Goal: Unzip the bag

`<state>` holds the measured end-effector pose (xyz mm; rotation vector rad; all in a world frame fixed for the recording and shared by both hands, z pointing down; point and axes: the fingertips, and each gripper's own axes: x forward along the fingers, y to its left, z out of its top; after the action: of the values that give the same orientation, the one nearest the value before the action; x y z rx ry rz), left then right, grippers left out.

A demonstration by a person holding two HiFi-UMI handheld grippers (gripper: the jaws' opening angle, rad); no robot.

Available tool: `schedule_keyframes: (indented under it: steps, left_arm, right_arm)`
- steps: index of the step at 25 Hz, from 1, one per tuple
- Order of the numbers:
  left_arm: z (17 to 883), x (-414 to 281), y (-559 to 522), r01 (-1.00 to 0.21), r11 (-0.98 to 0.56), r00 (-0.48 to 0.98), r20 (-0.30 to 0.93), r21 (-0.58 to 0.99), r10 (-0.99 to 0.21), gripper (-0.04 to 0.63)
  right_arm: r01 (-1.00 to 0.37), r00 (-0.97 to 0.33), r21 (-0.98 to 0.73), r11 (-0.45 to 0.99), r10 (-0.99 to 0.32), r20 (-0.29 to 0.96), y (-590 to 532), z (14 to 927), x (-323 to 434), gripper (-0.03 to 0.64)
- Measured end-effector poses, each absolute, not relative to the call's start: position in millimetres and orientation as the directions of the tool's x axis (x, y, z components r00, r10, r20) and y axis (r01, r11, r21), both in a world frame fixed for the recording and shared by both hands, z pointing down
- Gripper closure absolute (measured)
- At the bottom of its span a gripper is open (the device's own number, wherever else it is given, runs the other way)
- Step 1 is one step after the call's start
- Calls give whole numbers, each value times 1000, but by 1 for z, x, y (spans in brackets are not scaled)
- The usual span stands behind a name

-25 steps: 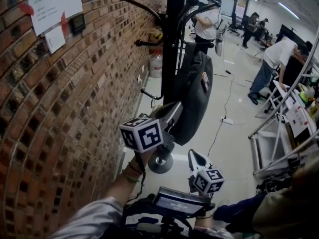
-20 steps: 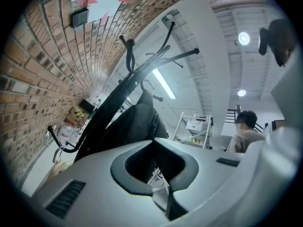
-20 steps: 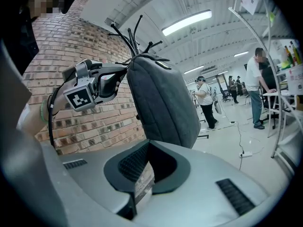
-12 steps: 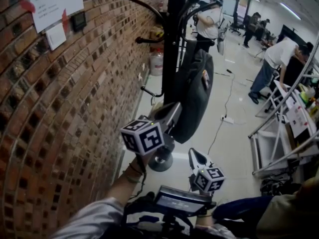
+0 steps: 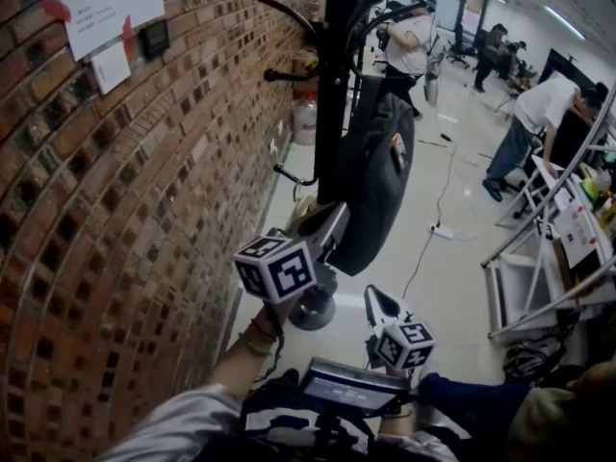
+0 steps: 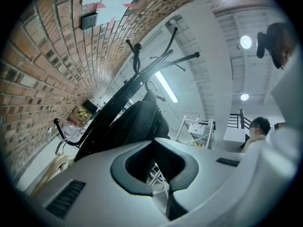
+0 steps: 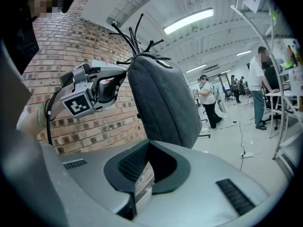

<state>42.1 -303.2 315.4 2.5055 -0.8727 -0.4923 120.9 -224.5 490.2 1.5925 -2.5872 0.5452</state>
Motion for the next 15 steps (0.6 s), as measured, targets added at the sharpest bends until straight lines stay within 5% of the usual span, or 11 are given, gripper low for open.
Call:
schedule_keyframes:
  steps: [15]
  left_arm:
    - [347, 42, -294, -487, -701, 742, -177, 521, -647, 591]
  right_arm:
    - [-873, -475, -254, 416, -845, 246, -220, 503, 124, 626]
